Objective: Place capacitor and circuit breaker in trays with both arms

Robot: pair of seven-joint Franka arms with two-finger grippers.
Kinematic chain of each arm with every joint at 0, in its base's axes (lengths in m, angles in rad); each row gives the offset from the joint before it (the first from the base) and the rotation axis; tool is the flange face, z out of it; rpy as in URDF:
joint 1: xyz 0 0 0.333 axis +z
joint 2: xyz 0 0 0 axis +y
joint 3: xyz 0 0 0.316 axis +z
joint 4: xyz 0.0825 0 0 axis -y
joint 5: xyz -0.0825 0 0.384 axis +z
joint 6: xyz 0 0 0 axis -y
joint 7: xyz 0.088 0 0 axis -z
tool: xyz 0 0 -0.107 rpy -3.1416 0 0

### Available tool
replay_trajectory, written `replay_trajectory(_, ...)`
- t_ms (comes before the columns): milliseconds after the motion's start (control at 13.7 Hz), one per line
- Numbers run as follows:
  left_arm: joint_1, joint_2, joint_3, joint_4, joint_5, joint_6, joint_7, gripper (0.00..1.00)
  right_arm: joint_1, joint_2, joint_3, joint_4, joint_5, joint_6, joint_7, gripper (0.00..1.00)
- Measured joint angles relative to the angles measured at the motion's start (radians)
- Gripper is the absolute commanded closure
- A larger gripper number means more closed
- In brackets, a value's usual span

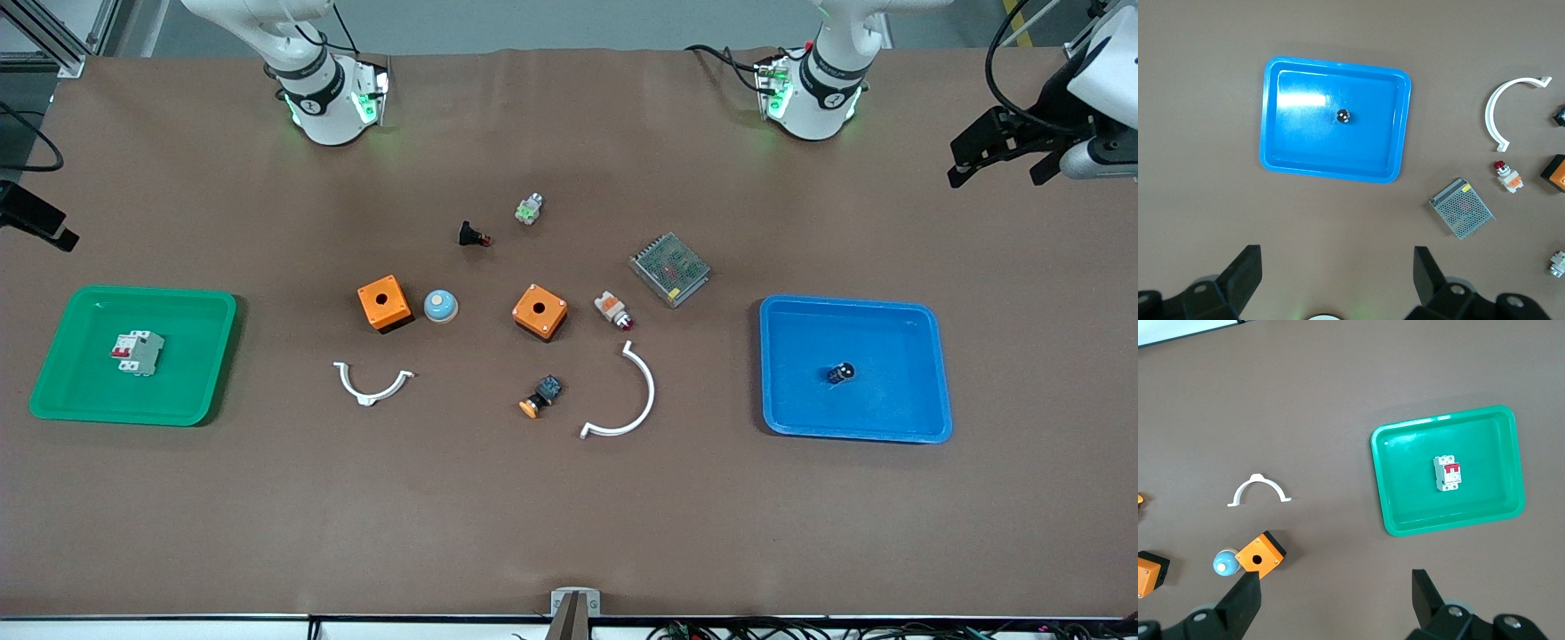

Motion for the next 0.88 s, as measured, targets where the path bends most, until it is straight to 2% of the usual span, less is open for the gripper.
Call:
replay_trajectory(438, 0.000, 0.007, -0.055, -0.003, 0.044, 0.002, -0.001, 0.00, 0.000, 0.002, 0.000, 0.013, 0.000, 0.014, 0.000, 0.00)
replay_trajectory(876, 0.004, 0.061, -0.063, -0.002, 0.044, 0.050, 0.000, 0.00, 0.000, 0.011, 0.003, 0.015, 0.001, 0.038, 0.000, 0.00)
